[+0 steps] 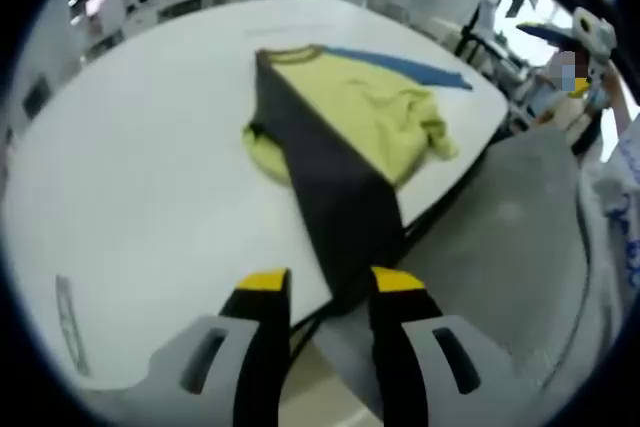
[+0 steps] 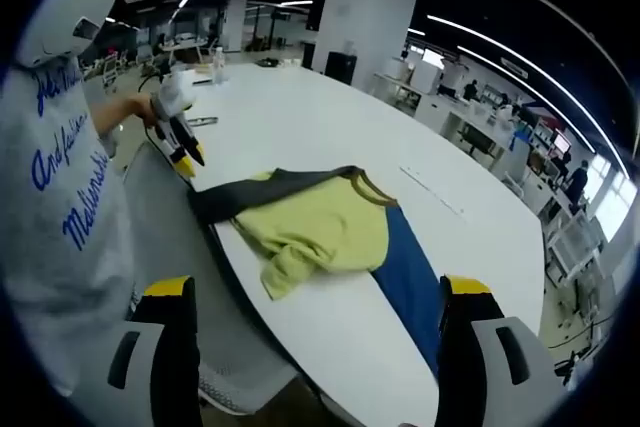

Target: Fold the garment on the visible template until the final outline fits inside the template.

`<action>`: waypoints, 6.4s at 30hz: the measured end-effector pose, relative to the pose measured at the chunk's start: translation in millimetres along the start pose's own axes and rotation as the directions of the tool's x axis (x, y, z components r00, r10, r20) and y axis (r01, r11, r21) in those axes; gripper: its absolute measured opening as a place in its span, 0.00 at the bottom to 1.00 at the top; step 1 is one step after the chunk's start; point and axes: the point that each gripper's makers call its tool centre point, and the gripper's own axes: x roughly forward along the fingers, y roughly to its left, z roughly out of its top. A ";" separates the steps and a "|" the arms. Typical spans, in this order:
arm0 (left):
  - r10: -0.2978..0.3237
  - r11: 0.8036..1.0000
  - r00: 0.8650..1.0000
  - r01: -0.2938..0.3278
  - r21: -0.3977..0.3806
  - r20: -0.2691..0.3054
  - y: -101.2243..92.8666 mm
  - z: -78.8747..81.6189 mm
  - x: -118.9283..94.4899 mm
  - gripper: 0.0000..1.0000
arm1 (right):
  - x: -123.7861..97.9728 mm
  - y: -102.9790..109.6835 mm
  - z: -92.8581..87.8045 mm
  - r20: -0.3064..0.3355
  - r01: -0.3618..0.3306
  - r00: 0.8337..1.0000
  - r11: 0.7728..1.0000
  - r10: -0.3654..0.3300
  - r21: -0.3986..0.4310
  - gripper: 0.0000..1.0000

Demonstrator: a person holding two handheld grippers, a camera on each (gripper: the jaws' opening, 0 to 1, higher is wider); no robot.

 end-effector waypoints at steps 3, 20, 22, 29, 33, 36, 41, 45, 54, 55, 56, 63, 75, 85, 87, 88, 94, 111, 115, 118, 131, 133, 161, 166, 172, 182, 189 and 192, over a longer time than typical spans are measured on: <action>-0.009 0.999 1.000 0.009 -0.034 -0.023 1.2 -4.7 7.5 0.25 | -0.7 0.6 -2.4 -0.011 -0.001 1.000 1.000 0.001 -0.003 1.00; -0.040 0.998 0.994 0.035 -0.055 -0.102 -3.9 -24.4 34.5 0.13 | -6.8 0.3 -3.9 -0.008 0.018 1.000 1.000 -0.018 0.003 1.00; -0.046 0.998 0.994 0.041 -0.054 -0.098 -4.5 -23.8 34.7 0.12 | -7.5 0.4 -4.2 -0.007 0.020 1.000 1.000 -0.020 0.005 1.00; -0.035 0.999 0.993 0.032 -0.026 -0.113 -6.1 -25.0 42.0 0.09 | -7.8 -0.1 -5.5 -0.009 0.023 1.000 1.000 -0.023 0.006 1.00; -0.034 0.999 0.991 0.033 -0.014 -0.127 -6.7 -25.6 43.3 0.07 | -6.4 1.0 -5.8 -0.010 0.018 1.000 1.000 -0.018 0.003 1.00; -0.043 0.999 0.990 0.040 -0.021 -0.137 -7.8 -26.5 43.4 0.06 | -5.7 0.9 -4.9 -0.003 0.019 1.000 1.000 -0.019 0.005 1.00; -0.062 0.998 0.985 0.057 -0.037 -0.158 -9.0 -26.8 44.1 0.04 | -5.4 1.8 -4.6 -0.002 0.014 1.000 1.000 -0.014 0.001 1.00; -0.085 0.995 0.980 0.076 -0.059 -0.178 -12.7 -27.3 44.1 0.00 | -5.3 0.8 -5.2 -0.004 0.018 1.000 1.000 -0.018 -0.002 1.00; -0.064 0.996 0.986 0.052 -0.078 -0.156 -6.7 -20.3 41.3 0.00 | -5.9 1.4 2.5 0.009 0.010 1.000 1.000 -0.010 -0.007 1.00; -0.060 0.996 0.987 0.048 -0.080 -0.152 -5.3 -18.9 40.2 0.00 | -5.8 1.5 2.8 0.009 0.010 1.000 1.000 -0.010 -0.007 1.00; -0.055 0.996 0.988 0.044 -0.079 -0.145 -3.5 -16.6 38.8 0.00 | -5.8 1.6 3.0 0.009 0.010 1.000 1.000 -0.010 -0.007 1.00; -0.002 0.998 0.994 -0.005 -0.068 -0.106 14.0 -3.0 32.0 0.00 | -4.3 2.2 3.1 0.008 0.006 1.000 1.000 -0.006 -0.006 1.00; 0.094 0.994 0.993 -0.097 -0.050 -0.069 52.2 17.0 21.0 0.00 | -6.0 1.1 -2.9 0.008 0.012 1.000 1.000 -0.012 0.013 1.00; 0.210 0.978 0.976 -0.210 0.010 -0.053 109.1 43.6 4.6 0.00 | -4.6 -1.3 -3.5 0.011 0.017 1.000 1.000 -0.017 0.017 1.00; 0.224 0.975 0.973 -0.223 0.017 -0.061 122.0 45.9 0.5 0.00 | -4.8 -1.3 -3.5 0.012 0.018 1.000 1.000 -0.019 0.019 1.00; 0.233 0.972 0.970 -0.232 0.024 -0.064 128.4 46.8 -1.4 0.00 | -4.9 -1.3 -3.7 0.012 0.019 1.000 1.000 -0.020 0.023 1.00; 0.278 0.960 0.957 -0.275 0.055 -0.078 152.0 50.1 -12.0 0.00 | -5.9 -1.1 -7.6 -0.001 0.026 1.000 0.999 -0.026 0.036 1.00; 0.399 0.915 0.912 -0.389 0.111 -0.091 218.2 61.9 -51.6 0.00 | -6.9 -6.4 -3.4 -0.035 0.033 0.999 0.999 -0.032 0.031 1.00; 0.464 0.882 0.881 -0.450 0.140 -0.090 237.6 66.5 -65.8 0.00 | -4.8 -7.7 1.5 -0.035 0.029 0.999 0.999 -0.028 0.023 1.00; 0.502 0.860 0.859 -0.485 0.158 -0.101 254.5 68.9 -73.9 0.00 | -4.4 -9.6 3.7 -0.035 0.033 0.999 0.999 -0.032 0.023 1.00; 0.518 0.852 0.842 -0.490 0.185 -0.154 298.9 69.8 -58.4 0.00 | 0.2 -3.9 -2.2 -0.064 0.036 0.997 0.998 -0.032 0.058 1.00; 0.512 0.856 0.843 -0.484 0.180 -0.165 304.8 69.1 -53.8 0.00 | 0.4 -3.8 -2.7 -0.067 0.041 0.997 0.997 -0.037 0.067 1.00; 0.444 0.889 0.829 -0.361 0.281 -0.340 341.7 42.0 2.6 0.00 | 8.1 1.7 -17.7 -0.133 0.060 0.990 0.986 -0.040 0.154 1.00; 0.445 0.884 0.828 -0.343 0.318 -0.342 339.1 38.7 0.8 0.15 | 11.6 2.6 -14.2 -0.132 0.051 0.991 0.988 -0.031 0.147 1.00; 0.441 0.886 0.824 -0.336 0.321 -0.355 337.7 28.5 -1.0 0.22 | 13.6 2.9 -12.0 -0.130 0.048 0.991 0.988 -0.029 0.144 1.00; 0.455 0.878 0.821 -0.349 0.329 -0.346 338.8 24.1 -7.6 0.25 | 14.3 5.4 -9.4 -0.119 0.043 0.993 0.989 -0.026 0.141 0.99; 0.472 0.870 0.805 -0.362 0.334 -0.358 336.5 11.1 -18.4 0.31 | 13.2 1.2 -10.5 -0.104 0.062 0.994 0.986 -0.046 0.157 1.00; 0.455 0.882 0.806 -0.348 0.319 -0.378 331.2 1.4 -21.3 0.28 | 13.6 1.3 -10.6 -0.100 0.058 0.994 0.986 -0.042 0.158 1.00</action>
